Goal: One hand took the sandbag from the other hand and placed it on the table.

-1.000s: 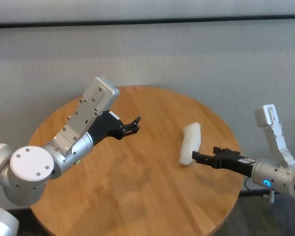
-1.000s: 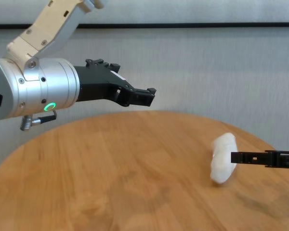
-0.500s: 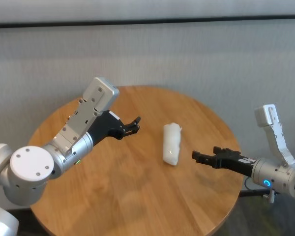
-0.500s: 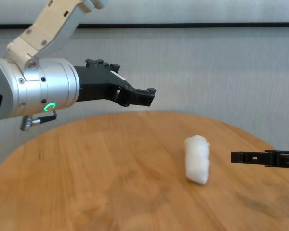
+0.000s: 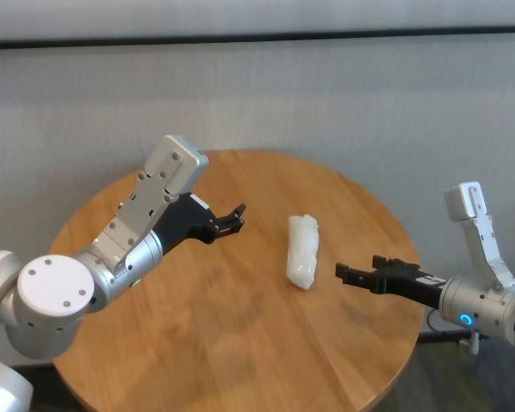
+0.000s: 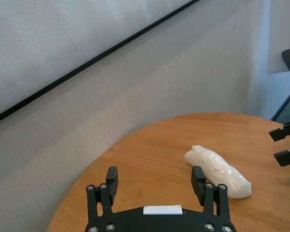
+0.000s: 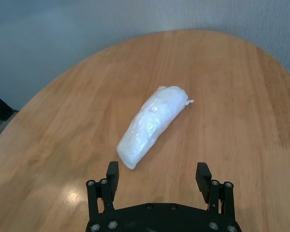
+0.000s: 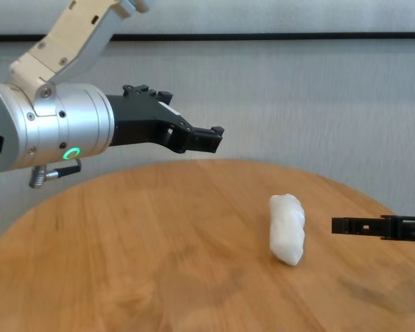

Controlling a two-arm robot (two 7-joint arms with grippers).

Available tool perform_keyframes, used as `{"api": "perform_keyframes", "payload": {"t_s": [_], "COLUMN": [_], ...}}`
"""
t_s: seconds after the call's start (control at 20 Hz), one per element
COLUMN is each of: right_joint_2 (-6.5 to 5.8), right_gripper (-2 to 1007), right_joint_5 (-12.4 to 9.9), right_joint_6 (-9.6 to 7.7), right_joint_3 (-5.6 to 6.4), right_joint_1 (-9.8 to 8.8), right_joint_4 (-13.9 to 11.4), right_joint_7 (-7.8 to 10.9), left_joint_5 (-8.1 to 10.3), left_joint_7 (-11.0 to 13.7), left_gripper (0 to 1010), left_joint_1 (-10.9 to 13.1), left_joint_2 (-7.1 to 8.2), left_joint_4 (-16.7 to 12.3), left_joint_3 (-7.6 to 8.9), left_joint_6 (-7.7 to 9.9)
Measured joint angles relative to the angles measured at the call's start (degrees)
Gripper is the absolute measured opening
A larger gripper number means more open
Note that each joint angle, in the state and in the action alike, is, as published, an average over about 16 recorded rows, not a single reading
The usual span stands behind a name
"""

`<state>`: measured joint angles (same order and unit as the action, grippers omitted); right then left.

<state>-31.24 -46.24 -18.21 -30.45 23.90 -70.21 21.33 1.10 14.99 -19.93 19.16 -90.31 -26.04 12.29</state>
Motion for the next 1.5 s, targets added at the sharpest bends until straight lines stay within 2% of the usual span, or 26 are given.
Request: {"api": "perform_keyframes", "payload": {"t_s": [0.4, 0.75, 1.15, 1.5], "right_joint_2": [0.95, 2.75, 5.7, 8.94], "right_gripper": [1000, 1000, 1000, 1000], "right_joint_5": [2.47, 6.83, 12.51, 16.79], "right_joint_6": [1.25, 3.4, 6.75, 9.68], "right_joint_3": [-0.56, -1.73, -3.35, -4.39], "right_joint_1": [1.02, 2.57, 4.61, 6.58], "right_joint_4": [-0.41, -1.01, -0.98, 0.23], "right_joint_7": [-0.09, -0.77, -2.33, -3.82], "left_joint_5": [0.0, 0.04, 0.05, -0.1], "left_joint_7": [0.0, -0.08, -1.2, -2.57], "left_gripper": [1000, 1000, 1000, 1000], "left_joint_1": [0.0, 0.04, 0.81, 2.26], "left_joint_2": [0.0, -0.04, -0.52, -1.37], "left_joint_4": [0.0, 0.0, -0.66, -1.74], "left_joint_3": [0.0, 0.09, 1.54, 3.83], "left_joint_6": [0.0, 0.03, 1.2, 3.96]}}
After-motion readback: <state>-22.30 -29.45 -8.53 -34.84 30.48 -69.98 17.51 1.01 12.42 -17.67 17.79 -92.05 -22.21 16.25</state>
